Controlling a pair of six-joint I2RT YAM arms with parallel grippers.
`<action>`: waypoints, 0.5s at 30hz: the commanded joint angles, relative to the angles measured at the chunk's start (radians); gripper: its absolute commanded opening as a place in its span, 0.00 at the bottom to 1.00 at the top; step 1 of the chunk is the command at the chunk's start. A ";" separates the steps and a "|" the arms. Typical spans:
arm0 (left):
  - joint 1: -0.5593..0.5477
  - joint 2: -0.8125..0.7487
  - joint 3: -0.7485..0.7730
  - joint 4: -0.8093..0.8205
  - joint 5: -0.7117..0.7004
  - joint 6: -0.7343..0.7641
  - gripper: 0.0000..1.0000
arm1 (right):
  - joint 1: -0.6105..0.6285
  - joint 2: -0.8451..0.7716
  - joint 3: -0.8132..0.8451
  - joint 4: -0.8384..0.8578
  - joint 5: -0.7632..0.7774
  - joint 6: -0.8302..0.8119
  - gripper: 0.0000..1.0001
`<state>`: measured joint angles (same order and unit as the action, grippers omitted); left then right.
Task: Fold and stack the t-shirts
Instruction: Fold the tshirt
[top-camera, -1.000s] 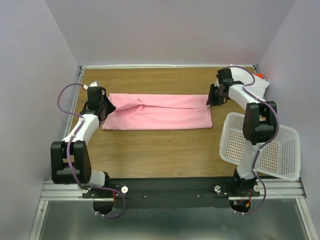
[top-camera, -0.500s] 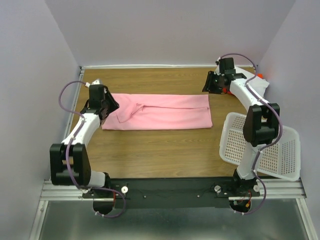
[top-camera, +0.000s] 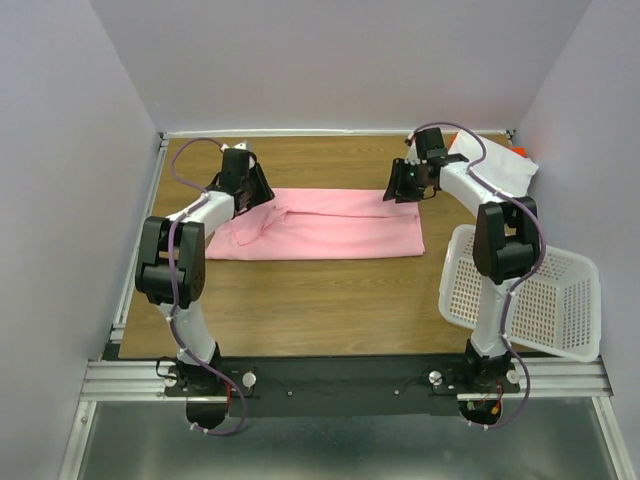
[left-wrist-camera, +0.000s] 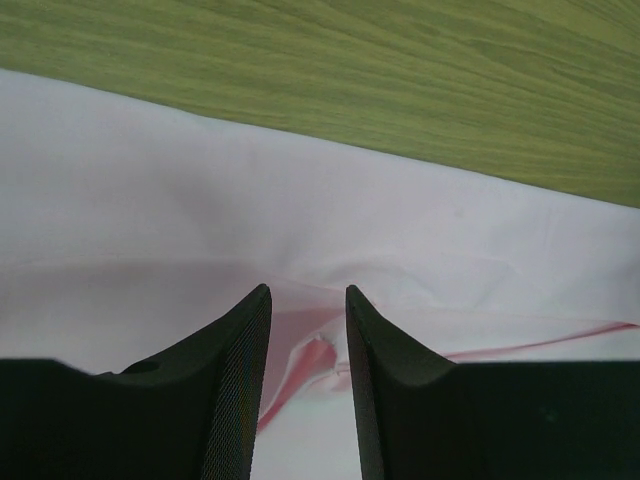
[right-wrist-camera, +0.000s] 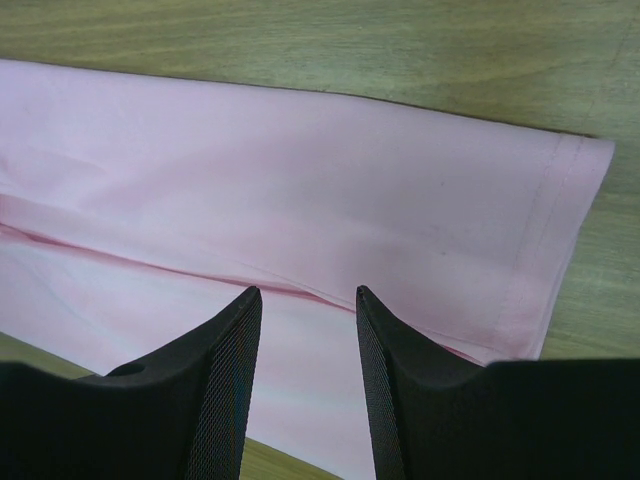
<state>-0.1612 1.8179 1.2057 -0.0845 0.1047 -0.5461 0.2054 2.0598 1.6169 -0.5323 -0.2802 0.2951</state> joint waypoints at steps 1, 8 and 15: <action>-0.006 0.066 0.028 0.048 0.036 0.005 0.44 | 0.002 0.000 -0.028 -0.008 -0.016 -0.005 0.50; -0.027 0.106 -0.001 0.063 0.076 -0.015 0.45 | 0.000 0.007 -0.034 -0.009 -0.001 -0.001 0.50; -0.066 0.072 -0.038 0.078 0.099 -0.035 0.44 | 0.000 0.000 -0.063 -0.009 0.006 -0.001 0.50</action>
<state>-0.2108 1.9202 1.1889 -0.0326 0.1719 -0.5663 0.2058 2.0598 1.5787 -0.5323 -0.2798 0.2955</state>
